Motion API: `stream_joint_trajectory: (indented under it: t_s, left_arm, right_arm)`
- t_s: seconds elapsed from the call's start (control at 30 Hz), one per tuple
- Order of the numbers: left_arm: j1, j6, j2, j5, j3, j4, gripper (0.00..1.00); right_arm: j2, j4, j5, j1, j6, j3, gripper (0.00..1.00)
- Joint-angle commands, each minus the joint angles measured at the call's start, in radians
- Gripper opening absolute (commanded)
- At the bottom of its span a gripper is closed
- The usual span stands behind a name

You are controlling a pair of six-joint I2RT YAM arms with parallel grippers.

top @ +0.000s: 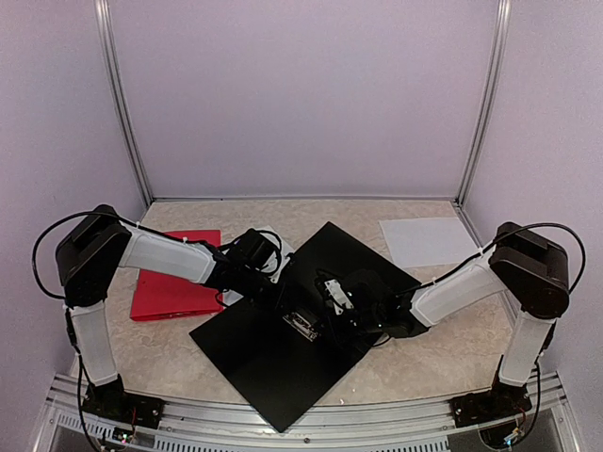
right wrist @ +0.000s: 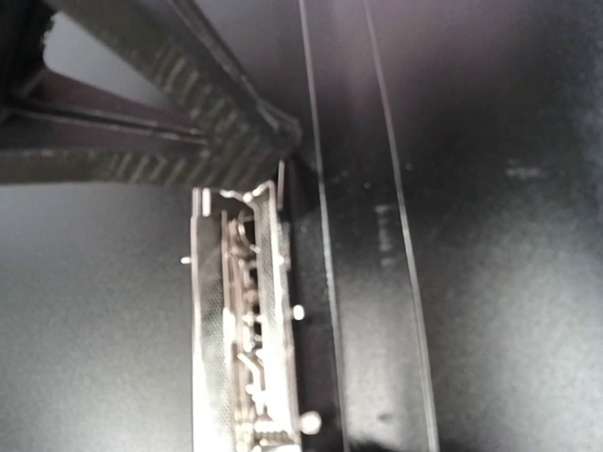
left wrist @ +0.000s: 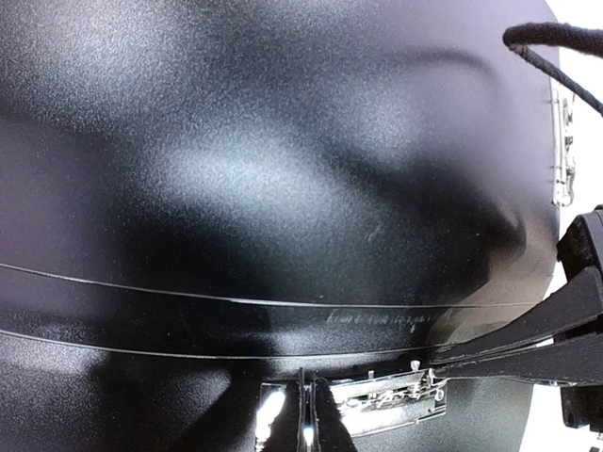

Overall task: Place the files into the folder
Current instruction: Open the spring clip on the folder.

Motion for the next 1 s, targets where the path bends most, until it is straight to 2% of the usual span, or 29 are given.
stream_joint_trajectory:
  t_s: [0.0, 0.33, 0.97]
  left_arm:
    - [-0.040, 0.017, 0.000, 0.030, 0.004, -0.194, 0.00]
    - [-0.046, 0.011, -0.048, 0.026, 0.030, -0.209, 0.00]
    - [-0.065, -0.018, 0.046, 0.061, -0.083, -0.171, 0.00]
  right_arm:
    - [0.086, -0.268, 0.065, -0.002, 0.005, -0.057, 0.00]
    - [0.082, -0.252, 0.067, 0.002, 0.015, -0.069, 0.00]
    - [0.128, -0.295, 0.094, 0.002, 0.085, -0.052, 0.00]
